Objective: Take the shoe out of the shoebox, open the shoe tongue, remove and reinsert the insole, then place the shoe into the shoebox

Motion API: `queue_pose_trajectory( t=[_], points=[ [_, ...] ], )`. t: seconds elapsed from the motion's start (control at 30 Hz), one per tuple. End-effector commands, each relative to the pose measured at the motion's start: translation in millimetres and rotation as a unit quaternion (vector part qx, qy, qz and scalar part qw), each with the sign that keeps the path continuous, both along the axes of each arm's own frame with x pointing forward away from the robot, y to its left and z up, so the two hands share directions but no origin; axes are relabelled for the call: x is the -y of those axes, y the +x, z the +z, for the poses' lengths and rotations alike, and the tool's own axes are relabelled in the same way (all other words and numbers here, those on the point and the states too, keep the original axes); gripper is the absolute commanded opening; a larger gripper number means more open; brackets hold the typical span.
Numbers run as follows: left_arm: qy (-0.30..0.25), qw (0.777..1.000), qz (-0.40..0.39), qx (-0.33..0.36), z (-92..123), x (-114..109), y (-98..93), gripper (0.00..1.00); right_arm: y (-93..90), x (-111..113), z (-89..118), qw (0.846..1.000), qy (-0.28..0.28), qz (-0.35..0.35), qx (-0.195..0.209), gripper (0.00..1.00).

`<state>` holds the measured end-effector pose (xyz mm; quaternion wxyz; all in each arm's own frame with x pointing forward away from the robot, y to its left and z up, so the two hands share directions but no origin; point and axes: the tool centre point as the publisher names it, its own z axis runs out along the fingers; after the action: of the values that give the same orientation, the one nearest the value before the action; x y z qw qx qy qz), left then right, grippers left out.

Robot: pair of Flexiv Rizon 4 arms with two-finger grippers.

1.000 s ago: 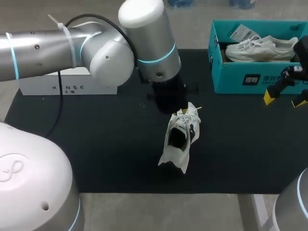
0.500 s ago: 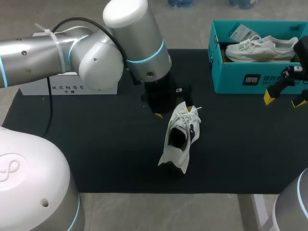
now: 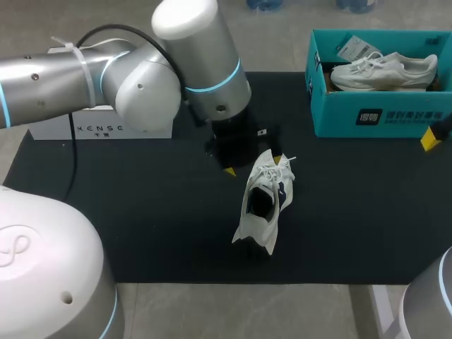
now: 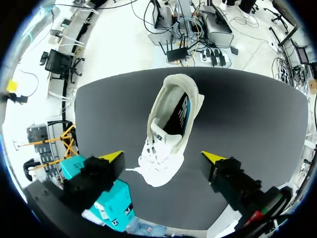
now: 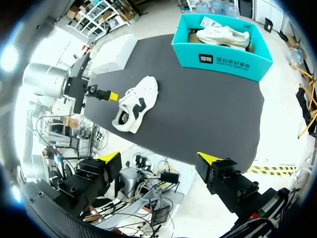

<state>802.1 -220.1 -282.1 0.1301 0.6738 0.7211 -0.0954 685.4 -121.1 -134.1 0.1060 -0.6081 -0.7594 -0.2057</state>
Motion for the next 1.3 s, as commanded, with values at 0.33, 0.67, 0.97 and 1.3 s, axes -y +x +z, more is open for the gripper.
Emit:
queue_pose_trajectory(
  t=[0.33, 0.67, 0.97, 1.3],
  points=[
    [0.091, 0.946, 0.308, -0.051, 7, -33, -50.8, 1.0, -1.1, 0, -2, 1.0, 0.001, 0.0, 0.001, 1.0],
    [0.081, 0.943, 0.319, -0.051, 7, -35, -58.0, 1.0, -1.1, 0, -2, 1.0, 0.001, 0.0, 0.001, 1.0],
    [0.081, 0.943, 0.319, -0.051, 7, -35, -58.0, 1.0, -1.1, 0, -2, 1.0, 0.001, 0.0, 0.001, 1.0],
    [0.138, 0.874, 0.457, -0.092, 8, -44, -88.2, 1.0, -1.1, 0, -2, 1.0, 0.001, 0.0, 0.001, 1.0]
  ],
)
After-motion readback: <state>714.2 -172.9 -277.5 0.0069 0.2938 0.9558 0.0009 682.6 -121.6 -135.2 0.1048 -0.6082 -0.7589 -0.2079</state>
